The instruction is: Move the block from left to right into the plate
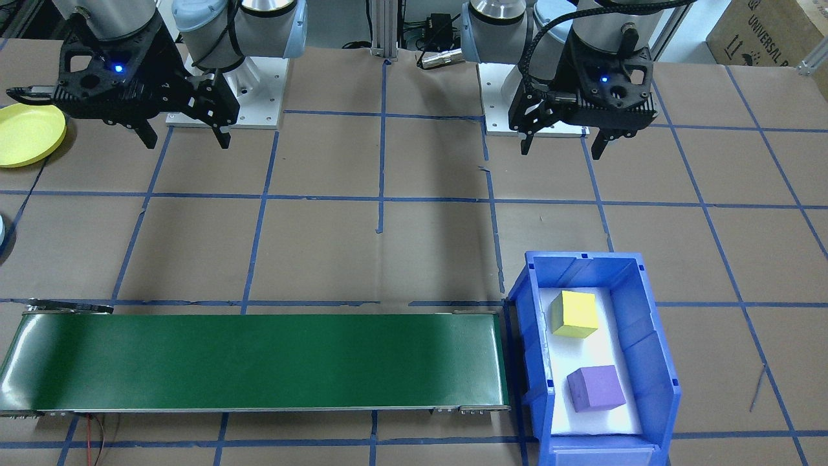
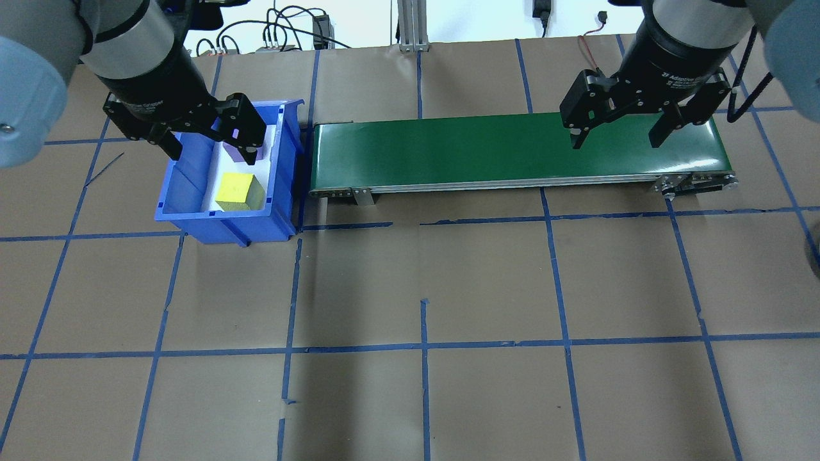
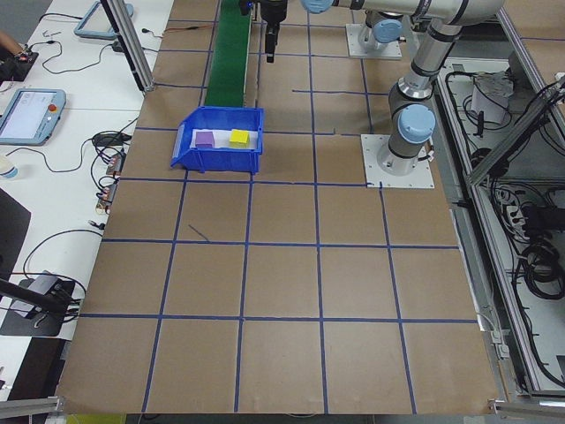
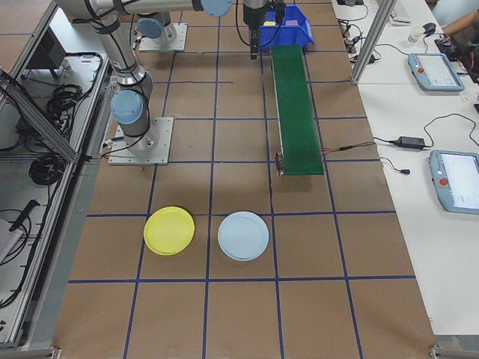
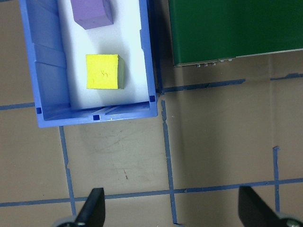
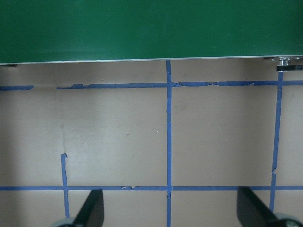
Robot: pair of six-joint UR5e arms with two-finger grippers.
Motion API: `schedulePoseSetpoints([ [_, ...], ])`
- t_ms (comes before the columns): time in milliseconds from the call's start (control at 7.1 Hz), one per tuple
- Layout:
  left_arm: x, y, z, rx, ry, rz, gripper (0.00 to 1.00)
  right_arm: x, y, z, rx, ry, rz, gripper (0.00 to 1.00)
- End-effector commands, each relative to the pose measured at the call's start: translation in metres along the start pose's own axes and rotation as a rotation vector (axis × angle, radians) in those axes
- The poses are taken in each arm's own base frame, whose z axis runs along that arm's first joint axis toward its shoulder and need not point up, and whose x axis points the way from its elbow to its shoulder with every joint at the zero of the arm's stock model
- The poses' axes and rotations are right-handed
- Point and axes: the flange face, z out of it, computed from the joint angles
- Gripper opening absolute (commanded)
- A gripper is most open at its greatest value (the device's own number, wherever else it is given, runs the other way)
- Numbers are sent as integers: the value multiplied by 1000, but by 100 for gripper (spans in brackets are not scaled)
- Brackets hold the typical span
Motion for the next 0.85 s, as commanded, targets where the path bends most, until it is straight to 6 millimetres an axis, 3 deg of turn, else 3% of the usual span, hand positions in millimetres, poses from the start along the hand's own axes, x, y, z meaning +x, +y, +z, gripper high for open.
schedulePoseSetpoints([
  [0, -4, 0, 2, -5, 6, -1, 100, 0, 1, 0, 0, 0, 0, 100],
  [704, -7, -1, 1, -3, -1, 3, 100, 0, 1, 1, -3, 0, 0, 100],
])
